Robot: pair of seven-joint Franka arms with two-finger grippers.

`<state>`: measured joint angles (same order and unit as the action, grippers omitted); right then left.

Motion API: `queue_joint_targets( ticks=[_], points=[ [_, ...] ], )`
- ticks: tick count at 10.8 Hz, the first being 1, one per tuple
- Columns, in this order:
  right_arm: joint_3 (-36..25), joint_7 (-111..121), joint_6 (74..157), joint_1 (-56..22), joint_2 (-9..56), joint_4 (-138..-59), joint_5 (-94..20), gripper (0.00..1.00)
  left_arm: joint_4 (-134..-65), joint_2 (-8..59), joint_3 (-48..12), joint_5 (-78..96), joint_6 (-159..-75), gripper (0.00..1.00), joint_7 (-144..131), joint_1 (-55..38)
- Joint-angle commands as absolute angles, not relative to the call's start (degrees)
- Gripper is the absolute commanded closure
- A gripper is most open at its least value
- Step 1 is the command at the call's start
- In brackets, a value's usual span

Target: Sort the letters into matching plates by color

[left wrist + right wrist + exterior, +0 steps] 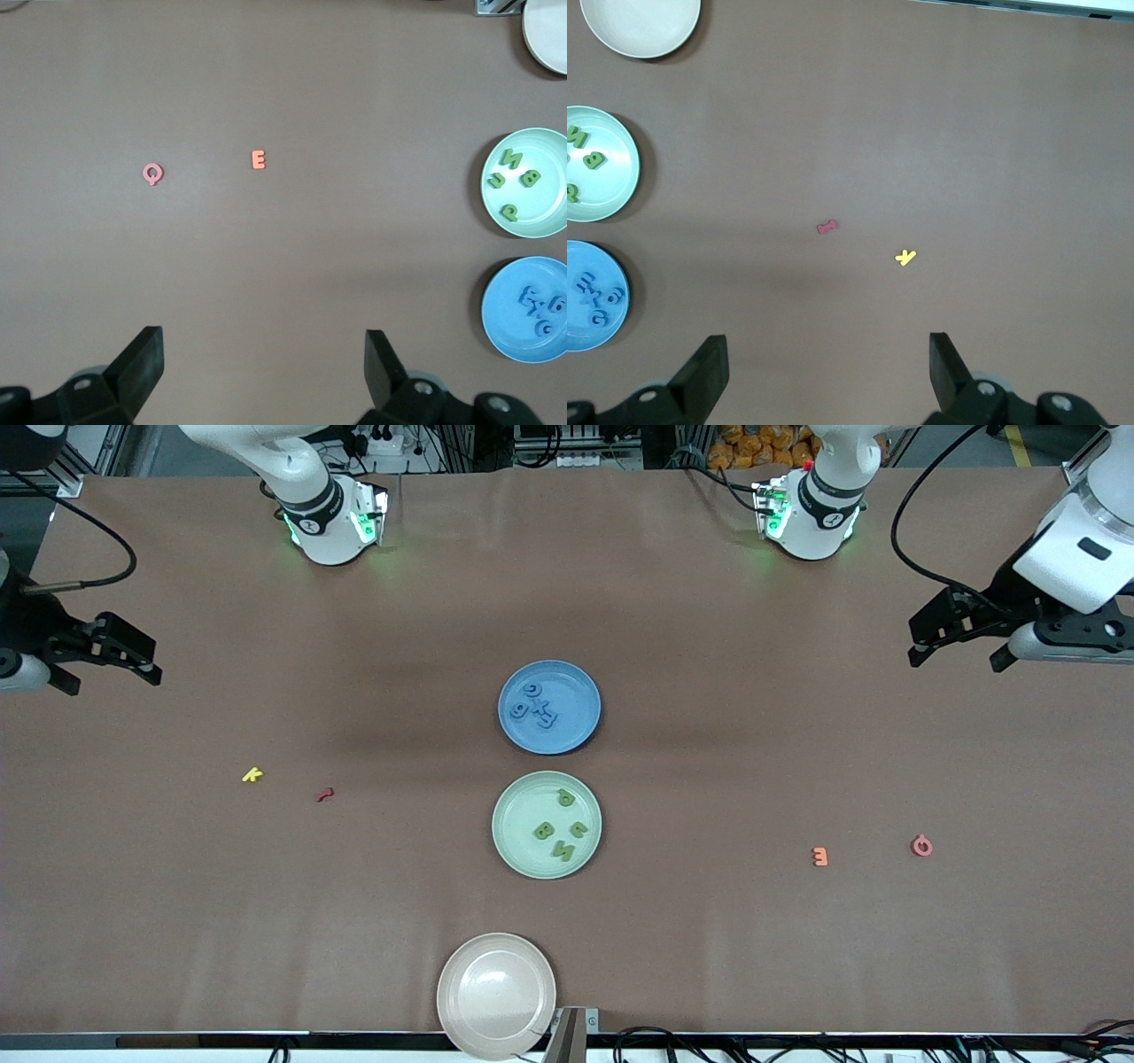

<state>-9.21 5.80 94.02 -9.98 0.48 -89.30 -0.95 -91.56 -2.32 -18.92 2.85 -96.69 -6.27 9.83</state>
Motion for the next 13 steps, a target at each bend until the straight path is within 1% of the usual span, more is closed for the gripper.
queue_joint_targets(
  ticks=[1, 3, 5, 7, 9, 13],
  points=[
    [-9.0, 6.1, 93.3, -9.6, 1.0, -88.1, -1.4, 0.0, -90.2, -1.6, -18.9, 1.6, -95.1, 0.0, -6.0, 9.7],
    [-9.7, 6.1, 94.0, -10.0, 1.0, -88.5, -1.8, 0.0, -89.9, -2.4, -17.6, 1.4, -92.5, 0.0, -5.4, 9.9],
    [-9.9, 6.1, 94.3, -9.9, 1.1, -88.5, -2.4, 0.0, -90.0, -2.5, -16.6, 1.4, -92.3, 0.0, -5.2, 9.7],
    [-9.9, 6.1, 94.1, -10.1, 1.1, -88.5, -2.4, 0.0, -90.1, -3.2, -12.7, 1.4, -92.0, 0.0, -5.1, 6.4],
    [-9.9, 6.1, 94.0, -10.1, 1.1, -88.5, -2.4, 0.0, -90.2, -3.4, -6.7, 0.5, -91.7, 0.0, -5.1, 0.6],
    [-9.9, 6.1, 94.1, -10.0, 1.1, -88.5, -2.4, 0.0, -90.3, -2.6, -6.6, -1.2, -90.6, 0.0, -5.2, -0.4]
  ],
)
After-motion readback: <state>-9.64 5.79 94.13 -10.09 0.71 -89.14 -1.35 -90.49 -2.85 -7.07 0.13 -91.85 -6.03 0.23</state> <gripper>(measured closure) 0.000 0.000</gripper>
